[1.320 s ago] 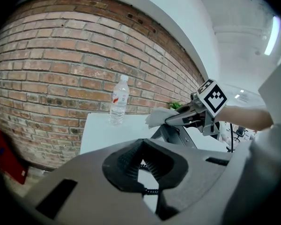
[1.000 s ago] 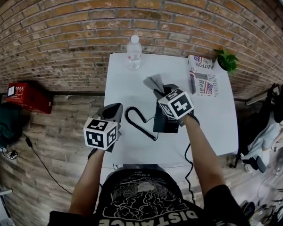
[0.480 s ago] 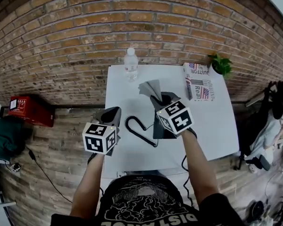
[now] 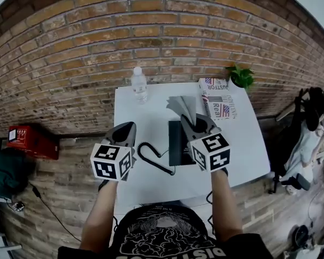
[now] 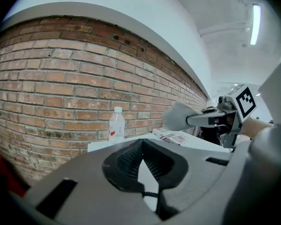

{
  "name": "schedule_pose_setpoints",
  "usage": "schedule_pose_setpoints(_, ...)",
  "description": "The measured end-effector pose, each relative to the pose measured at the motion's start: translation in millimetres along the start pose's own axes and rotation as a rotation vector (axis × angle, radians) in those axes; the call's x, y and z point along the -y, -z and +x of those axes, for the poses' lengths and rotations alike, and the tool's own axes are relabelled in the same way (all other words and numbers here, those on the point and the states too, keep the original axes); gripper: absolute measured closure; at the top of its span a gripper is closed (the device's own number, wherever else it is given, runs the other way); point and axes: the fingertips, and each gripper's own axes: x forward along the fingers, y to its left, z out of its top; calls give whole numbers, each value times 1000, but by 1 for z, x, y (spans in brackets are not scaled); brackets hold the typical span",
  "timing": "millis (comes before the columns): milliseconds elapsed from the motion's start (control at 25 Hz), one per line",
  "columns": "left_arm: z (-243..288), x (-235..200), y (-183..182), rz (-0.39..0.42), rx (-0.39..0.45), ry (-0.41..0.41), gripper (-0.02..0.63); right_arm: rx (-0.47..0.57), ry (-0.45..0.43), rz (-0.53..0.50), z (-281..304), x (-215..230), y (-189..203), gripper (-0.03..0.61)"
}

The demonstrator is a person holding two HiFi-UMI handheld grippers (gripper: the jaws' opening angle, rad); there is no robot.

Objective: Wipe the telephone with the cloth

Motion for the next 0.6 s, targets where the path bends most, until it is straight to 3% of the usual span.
schedule_pose_setpoints(240,-1,10,-11,36,20,4,607,66,70,85,-22,12,4,566)
schedule_pose_setpoints(600,1,13,-6,36,7,7,607,58,80,84,-21,12,9,566)
